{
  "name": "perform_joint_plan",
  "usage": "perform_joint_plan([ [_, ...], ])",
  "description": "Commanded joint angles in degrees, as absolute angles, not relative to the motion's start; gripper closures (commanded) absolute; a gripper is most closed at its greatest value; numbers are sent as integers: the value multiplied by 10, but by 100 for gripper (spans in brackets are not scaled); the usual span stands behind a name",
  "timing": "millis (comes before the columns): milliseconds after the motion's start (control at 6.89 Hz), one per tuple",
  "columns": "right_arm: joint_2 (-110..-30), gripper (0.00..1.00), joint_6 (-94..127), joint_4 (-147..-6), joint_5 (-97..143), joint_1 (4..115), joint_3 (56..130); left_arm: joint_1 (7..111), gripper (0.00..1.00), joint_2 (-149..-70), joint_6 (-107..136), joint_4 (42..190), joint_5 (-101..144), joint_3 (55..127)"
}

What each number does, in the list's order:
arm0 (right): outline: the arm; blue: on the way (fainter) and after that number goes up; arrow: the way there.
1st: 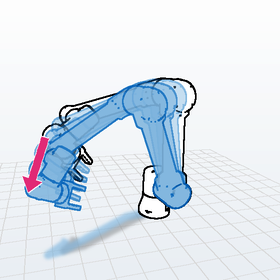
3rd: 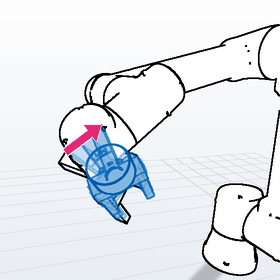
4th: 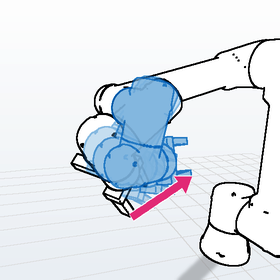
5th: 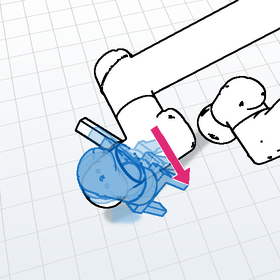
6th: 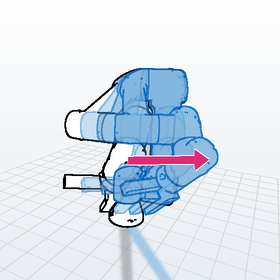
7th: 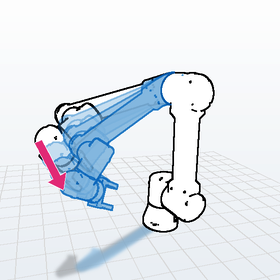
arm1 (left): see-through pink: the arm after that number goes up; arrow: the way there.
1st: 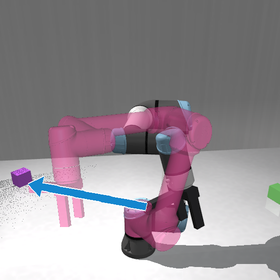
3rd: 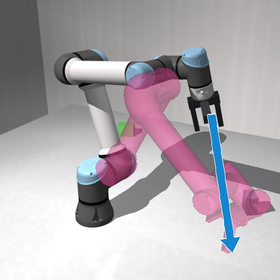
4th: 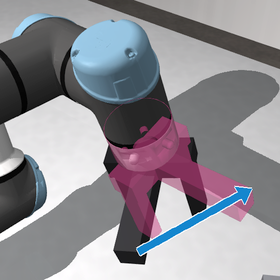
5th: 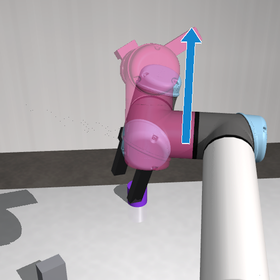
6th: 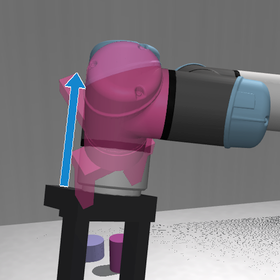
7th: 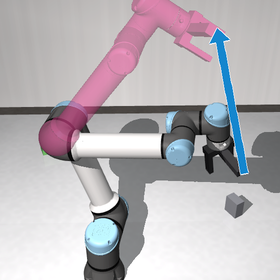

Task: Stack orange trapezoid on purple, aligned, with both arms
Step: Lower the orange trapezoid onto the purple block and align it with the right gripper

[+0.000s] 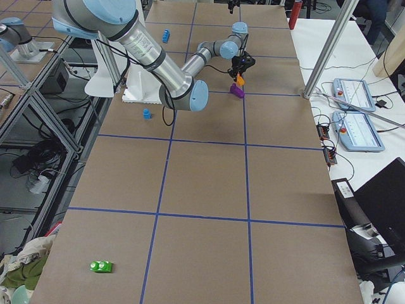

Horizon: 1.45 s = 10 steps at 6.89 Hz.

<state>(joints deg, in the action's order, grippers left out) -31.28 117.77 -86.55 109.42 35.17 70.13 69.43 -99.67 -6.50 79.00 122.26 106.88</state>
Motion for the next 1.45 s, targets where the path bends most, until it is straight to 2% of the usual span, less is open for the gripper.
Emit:
perform_joint_plan([
  [0, -313, 100, 1177, -865, 1094, 351, 697, 694, 0, -997, -65, 789, 1223, 1070],
  [1306, -316, 100, 1177, -853, 1096, 346, 683, 694, 0, -997, -64, 789, 1223, 1072],
])
